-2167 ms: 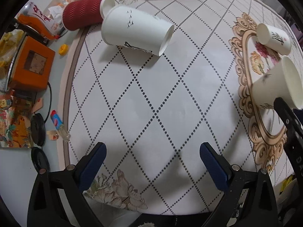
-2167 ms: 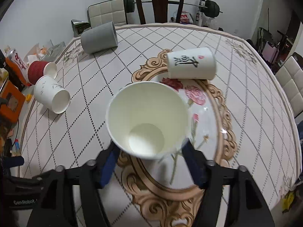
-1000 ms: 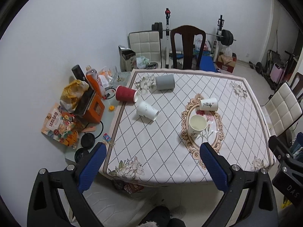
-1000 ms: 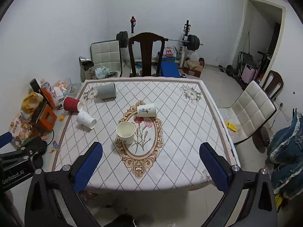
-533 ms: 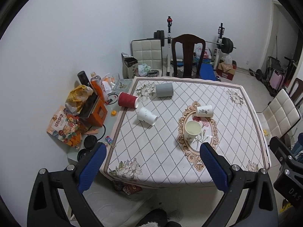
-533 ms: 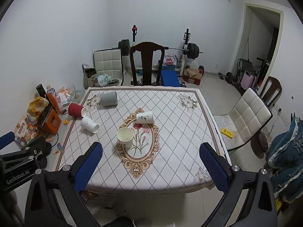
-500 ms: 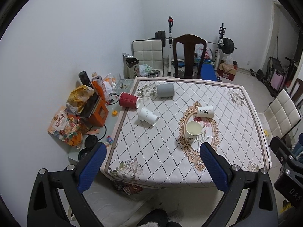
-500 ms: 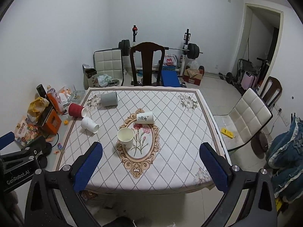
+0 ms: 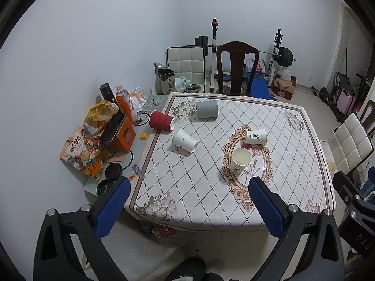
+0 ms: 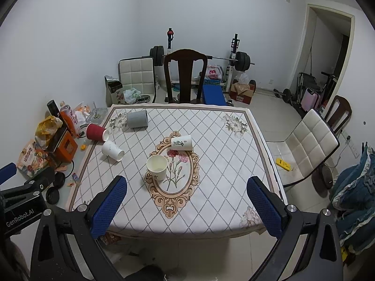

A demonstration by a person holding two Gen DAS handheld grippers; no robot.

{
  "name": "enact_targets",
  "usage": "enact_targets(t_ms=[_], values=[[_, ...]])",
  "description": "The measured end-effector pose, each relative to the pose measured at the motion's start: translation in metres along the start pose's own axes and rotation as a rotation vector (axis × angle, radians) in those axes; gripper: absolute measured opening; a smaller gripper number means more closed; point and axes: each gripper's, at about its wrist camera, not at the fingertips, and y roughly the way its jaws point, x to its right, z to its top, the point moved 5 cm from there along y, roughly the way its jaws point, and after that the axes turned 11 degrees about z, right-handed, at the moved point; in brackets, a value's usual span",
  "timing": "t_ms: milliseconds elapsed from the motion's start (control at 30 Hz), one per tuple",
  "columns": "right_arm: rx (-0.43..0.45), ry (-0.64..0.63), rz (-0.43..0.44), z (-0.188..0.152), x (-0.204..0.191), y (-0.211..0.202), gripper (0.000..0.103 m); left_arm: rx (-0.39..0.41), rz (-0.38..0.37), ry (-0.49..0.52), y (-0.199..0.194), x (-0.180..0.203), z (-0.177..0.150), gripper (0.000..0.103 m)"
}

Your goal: Flip cup upright

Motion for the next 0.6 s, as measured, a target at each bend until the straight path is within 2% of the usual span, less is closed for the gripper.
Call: enact_targets(t_ms=[600], values=[[-0.024, -0.015, 0.022, -0.011, -0.013, 0.008, 0.103, -0.006, 0.008, -0.009, 0.001, -0.007, -0.004, 0.103]])
